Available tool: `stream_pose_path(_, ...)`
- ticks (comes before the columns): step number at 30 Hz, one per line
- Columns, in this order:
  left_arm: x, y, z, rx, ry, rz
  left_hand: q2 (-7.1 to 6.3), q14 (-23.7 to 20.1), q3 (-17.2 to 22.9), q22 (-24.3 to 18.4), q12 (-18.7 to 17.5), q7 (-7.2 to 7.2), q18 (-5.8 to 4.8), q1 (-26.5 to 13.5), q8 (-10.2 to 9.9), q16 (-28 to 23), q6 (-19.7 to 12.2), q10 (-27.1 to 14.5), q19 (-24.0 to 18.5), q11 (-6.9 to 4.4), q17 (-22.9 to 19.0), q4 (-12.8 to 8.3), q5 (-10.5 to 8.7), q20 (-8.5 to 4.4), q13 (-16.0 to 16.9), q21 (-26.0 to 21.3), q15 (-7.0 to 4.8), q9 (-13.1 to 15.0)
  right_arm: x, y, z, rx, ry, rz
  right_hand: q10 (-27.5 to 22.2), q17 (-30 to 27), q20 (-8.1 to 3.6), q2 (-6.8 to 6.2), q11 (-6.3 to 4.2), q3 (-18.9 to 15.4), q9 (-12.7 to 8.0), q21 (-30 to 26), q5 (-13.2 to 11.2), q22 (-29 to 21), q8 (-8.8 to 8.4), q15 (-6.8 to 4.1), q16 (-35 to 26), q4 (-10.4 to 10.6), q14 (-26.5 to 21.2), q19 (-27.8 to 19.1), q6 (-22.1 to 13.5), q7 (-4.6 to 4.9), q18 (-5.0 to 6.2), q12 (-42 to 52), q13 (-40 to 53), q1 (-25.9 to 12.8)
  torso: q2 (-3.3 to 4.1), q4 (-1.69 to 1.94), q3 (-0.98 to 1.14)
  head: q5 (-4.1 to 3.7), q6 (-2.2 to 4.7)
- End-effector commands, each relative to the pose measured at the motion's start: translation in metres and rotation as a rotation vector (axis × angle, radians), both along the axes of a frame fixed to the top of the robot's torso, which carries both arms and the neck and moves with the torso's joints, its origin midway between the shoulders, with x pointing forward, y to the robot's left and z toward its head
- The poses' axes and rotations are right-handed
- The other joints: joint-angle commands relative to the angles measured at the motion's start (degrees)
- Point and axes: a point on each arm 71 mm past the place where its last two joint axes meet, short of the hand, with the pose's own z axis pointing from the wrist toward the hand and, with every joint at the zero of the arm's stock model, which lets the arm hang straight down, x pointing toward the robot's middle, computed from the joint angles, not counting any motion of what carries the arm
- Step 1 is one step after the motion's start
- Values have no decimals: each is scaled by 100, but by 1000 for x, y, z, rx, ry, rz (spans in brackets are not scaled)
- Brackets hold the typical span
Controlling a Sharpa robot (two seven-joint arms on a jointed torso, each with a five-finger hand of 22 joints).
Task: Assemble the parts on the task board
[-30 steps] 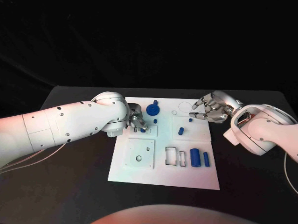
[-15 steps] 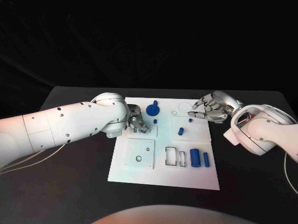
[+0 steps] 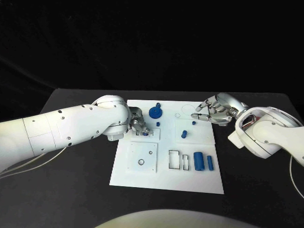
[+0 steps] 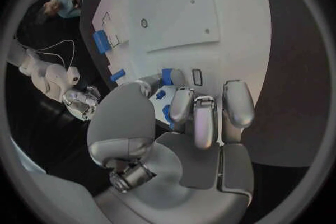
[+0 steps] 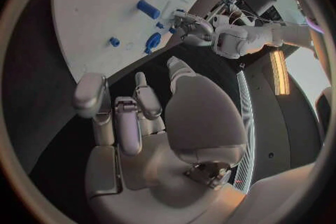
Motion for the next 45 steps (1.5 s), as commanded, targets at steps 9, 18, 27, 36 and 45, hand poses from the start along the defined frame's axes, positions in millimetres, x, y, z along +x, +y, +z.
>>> stream_pose_path(9,1,-2,3,-53,-17,27,2,594,-209,-29,-62,96,-76,152,-308,21,-229,-31,-10,71,1510,122,29,10,-51,-83,29,-149,0,0,-1,-1,0,7,-49,975,2,-7,-2,-25,7,-26,-30,-5,14,3,-25,0,459,-32,-24,0,27,-31,-8,-42,0,3,-1,3,-10)
stream_pose_path(18,1,-2,2,-71,-7,36,12,594,-238,-32,-64,100,-75,147,-341,21,-237,-35,-13,74,1510,117,34,14,-54,-90,35,-169,0,0,-2,-3,3,5,-42,975,2,13,-2,-38,10,-24,-23,-2,17,2,-26,-2,459,-30,-23,-1,26,-24,1,-43,0,4,2,3,-17)
stream_pose_path(27,1,0,2,-68,1,38,-3,594,-299,-35,-69,109,-73,149,-388,21,-241,-41,-17,82,1510,118,28,20,-59,-100,42,-198,0,-1,-2,-4,5,4,-42,975,2,13,-2,-38,10,-24,-23,-2,17,2,-26,-2,459,-30,-23,-1,26,-24,1,-43,-3,4,1,7,-9)
stream_pose_path(36,0,1,1,-57,14,36,-5,594,-337,-35,-72,113,-73,141,-403,21,-229,-45,-18,86,1510,116,30,24,-63,-104,45,-209,0,-1,-3,-6,8,3,-43,973,2,21,-3,-46,12,-34,-22,-7,19,2,-27,-2,459,-33,-22,-2,27,-26,-2,-45,-1,4,-2,6,-17)
stream_pose_path(45,-1,1,1,-52,23,28,-49,594,-581,-30,-70,123,-70,158,-472,21,-185,-54,-21,95,1510,117,228,37,-60,-127,57,-254,-1,-1,-3,-6,8,3,-44,966,2,24,-3,-61,13,-34,-24,-6,21,2,-30,-2,457,-32,-22,-2,27,-27,-4,-49,0,4,-2,8,-19)
